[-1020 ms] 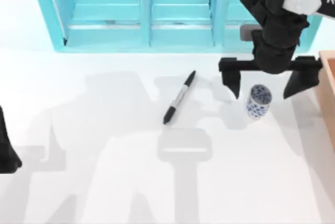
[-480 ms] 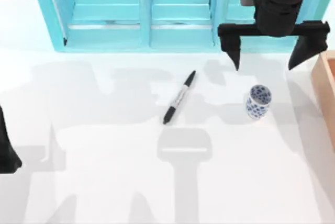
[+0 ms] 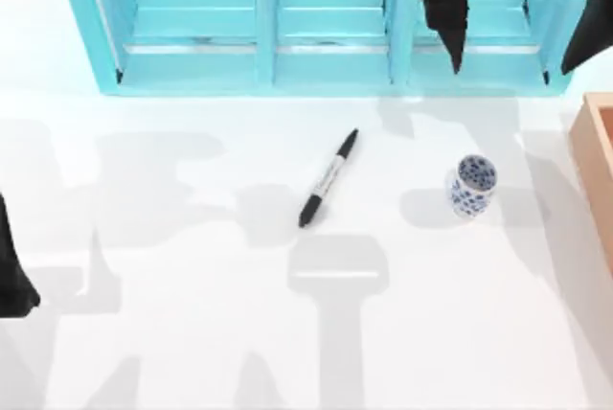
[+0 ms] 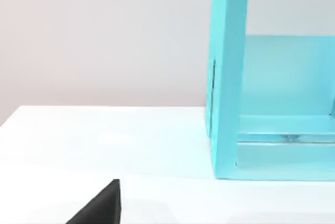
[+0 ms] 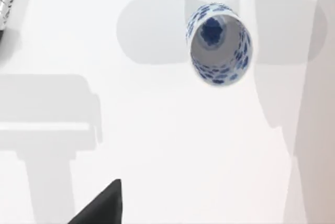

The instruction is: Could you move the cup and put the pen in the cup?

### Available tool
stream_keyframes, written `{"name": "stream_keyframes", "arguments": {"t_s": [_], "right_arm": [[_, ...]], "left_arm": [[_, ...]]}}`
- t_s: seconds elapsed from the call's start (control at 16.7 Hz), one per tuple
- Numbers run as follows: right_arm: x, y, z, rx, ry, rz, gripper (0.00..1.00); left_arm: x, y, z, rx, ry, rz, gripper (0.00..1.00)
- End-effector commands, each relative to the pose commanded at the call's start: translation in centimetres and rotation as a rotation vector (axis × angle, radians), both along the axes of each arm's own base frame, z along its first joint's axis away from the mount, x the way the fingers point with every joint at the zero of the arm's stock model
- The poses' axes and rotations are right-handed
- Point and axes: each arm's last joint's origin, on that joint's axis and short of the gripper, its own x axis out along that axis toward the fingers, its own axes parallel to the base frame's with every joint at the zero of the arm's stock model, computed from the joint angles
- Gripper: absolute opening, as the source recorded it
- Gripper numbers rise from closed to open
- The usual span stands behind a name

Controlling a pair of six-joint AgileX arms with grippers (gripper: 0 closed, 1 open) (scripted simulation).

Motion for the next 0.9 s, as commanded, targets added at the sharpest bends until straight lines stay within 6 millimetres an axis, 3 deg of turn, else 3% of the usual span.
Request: {"name": "stream_keyframes", "arguments": {"t_s": [0.42,0.66,0.9], "right_arm": [[0.1,0.6,-0.4,0.01,-0.009,-0.021,1.0],[0.9,2.9,-3.0,0.05,-0.033,-0.117,1.0],[1.5,6.2,-6.9,0.11,-0.051,-0.25,1.0]], "left_arm": [[0.0,0.0,0.0,0.0,0.0,0.0,1.0],[0.0,0.0,0.0,0.0,0.0,0.0,1.0],[0.0,0.0,0.0,0.0,0.0,0.0,1.0]]}}
